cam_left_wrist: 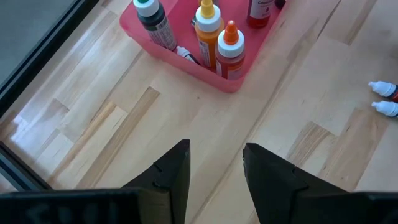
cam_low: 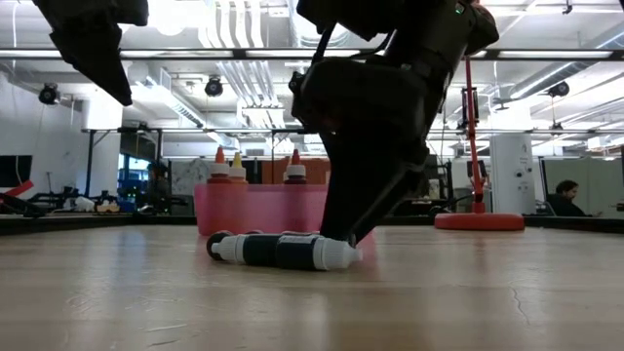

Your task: Pick & Place food coloring

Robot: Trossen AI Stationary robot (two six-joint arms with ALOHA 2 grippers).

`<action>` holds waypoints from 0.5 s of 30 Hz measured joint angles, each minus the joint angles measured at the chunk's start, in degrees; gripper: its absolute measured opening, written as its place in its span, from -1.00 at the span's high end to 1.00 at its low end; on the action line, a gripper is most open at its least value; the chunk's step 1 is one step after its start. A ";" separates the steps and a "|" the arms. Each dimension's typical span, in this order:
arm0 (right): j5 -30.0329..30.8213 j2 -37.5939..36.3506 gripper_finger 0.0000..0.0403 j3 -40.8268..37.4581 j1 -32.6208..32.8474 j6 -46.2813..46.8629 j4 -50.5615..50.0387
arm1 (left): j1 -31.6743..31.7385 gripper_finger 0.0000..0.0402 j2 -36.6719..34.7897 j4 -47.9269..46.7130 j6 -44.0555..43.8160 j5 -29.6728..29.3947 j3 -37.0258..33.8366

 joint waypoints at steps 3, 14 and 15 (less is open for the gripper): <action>0.79 0.15 0.28 0.00 0.00 -3.47 -0.22 | 0.04 0.39 0.02 0.00 -0.01 0.01 -0.01; 0.80 0.10 0.63 -0.06 -1.19 -3.90 -0.36 | 0.02 0.39 0.02 0.00 -0.62 0.00 -0.01; 0.81 -0.06 0.66 -0.03 -1.41 -3.09 -0.34 | 0.02 0.39 0.02 0.00 -0.62 0.00 -0.01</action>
